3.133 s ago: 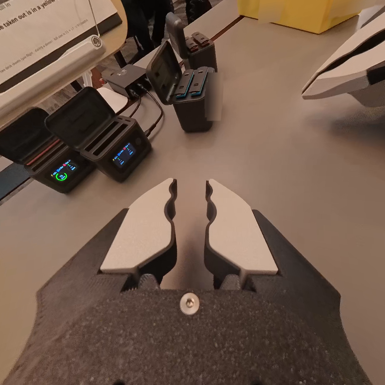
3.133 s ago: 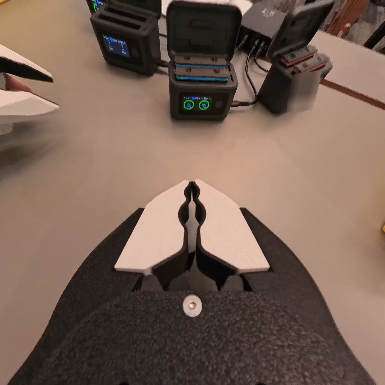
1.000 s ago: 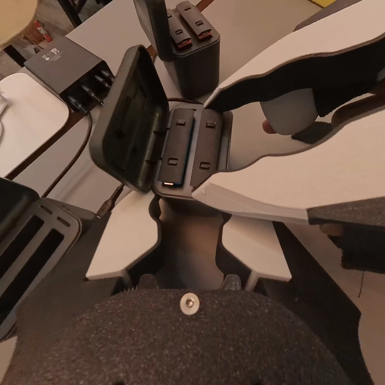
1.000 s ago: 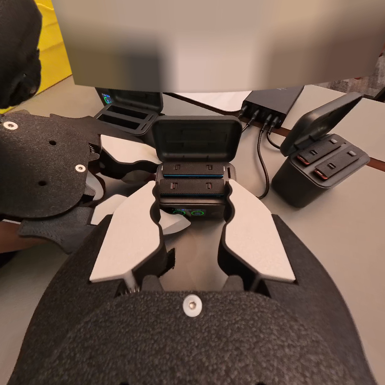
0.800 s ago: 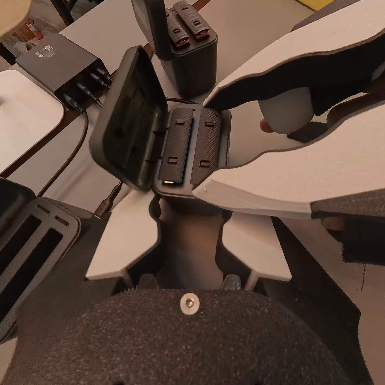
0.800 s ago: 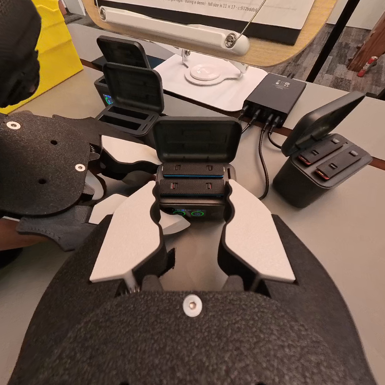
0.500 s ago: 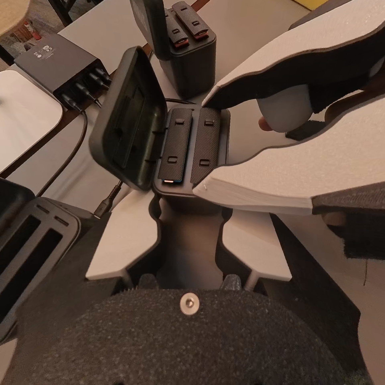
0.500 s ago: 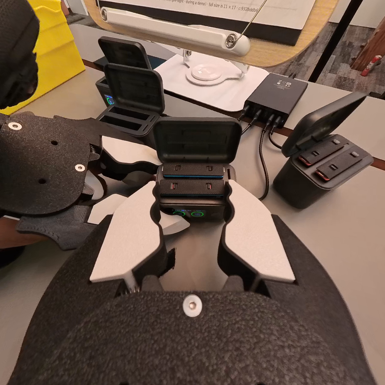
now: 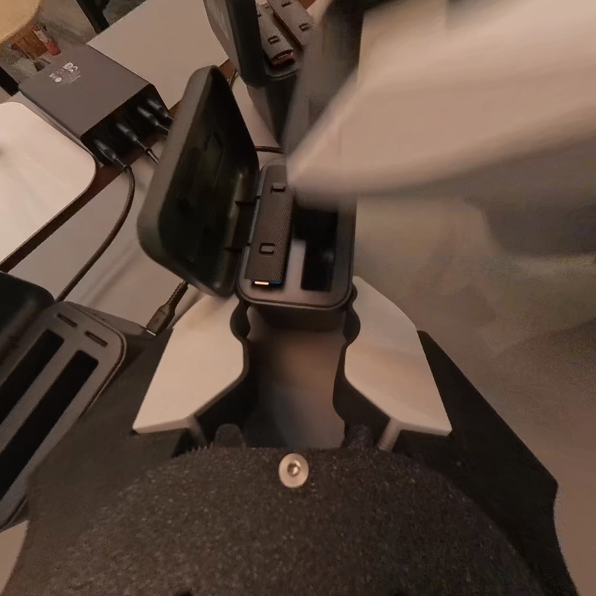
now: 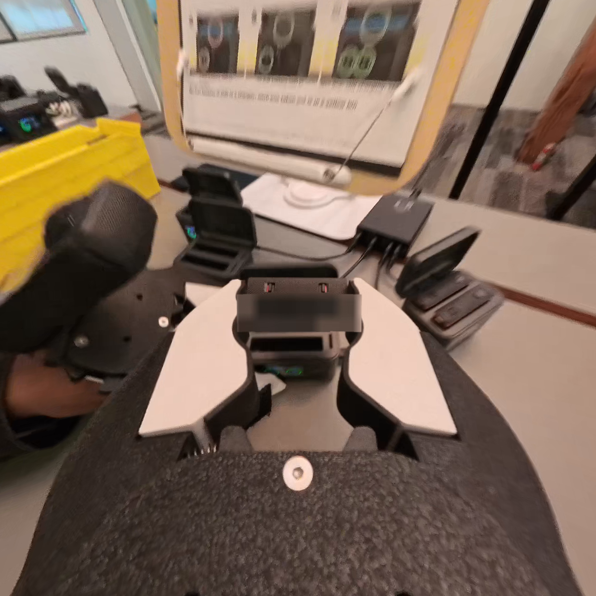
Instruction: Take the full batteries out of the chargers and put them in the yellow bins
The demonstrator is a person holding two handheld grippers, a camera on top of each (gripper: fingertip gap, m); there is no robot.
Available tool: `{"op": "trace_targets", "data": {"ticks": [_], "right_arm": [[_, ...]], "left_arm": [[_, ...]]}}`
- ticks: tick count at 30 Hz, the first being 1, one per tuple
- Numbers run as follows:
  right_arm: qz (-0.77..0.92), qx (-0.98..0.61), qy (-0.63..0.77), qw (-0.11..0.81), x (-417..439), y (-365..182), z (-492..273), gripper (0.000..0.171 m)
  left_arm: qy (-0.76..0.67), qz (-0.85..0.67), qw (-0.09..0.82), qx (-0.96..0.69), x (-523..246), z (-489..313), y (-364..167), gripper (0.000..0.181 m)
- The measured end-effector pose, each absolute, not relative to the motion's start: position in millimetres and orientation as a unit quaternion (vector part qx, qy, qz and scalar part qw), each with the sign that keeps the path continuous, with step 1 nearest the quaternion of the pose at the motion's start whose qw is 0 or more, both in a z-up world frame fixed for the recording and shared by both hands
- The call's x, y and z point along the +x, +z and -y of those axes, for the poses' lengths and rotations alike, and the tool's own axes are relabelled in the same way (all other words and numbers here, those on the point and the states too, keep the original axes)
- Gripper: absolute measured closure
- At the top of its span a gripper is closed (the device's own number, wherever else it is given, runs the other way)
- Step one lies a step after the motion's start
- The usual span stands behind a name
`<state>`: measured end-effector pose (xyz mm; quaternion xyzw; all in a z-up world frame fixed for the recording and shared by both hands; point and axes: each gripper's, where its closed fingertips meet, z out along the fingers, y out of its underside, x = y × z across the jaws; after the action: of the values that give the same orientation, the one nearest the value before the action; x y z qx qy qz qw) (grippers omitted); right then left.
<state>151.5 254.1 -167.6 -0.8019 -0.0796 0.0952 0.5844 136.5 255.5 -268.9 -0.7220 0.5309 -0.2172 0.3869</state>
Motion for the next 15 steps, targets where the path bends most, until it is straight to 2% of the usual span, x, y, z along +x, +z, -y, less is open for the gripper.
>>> {"op": "trace_targets", "data": {"ticks": [9,15], "right_arm": [[0.029,-0.749,0.062,0.659,211,-77,-228,0.112],[-0.054,-0.769,-0.042,0.636,325,-69,-206,0.112]], "left_arm": [[-0.222,-0.530,0.385,-0.722,136,-255,-269,0.123],[-0.225,-0.529,0.383,-0.723,135,-255,-269,0.123]]}}
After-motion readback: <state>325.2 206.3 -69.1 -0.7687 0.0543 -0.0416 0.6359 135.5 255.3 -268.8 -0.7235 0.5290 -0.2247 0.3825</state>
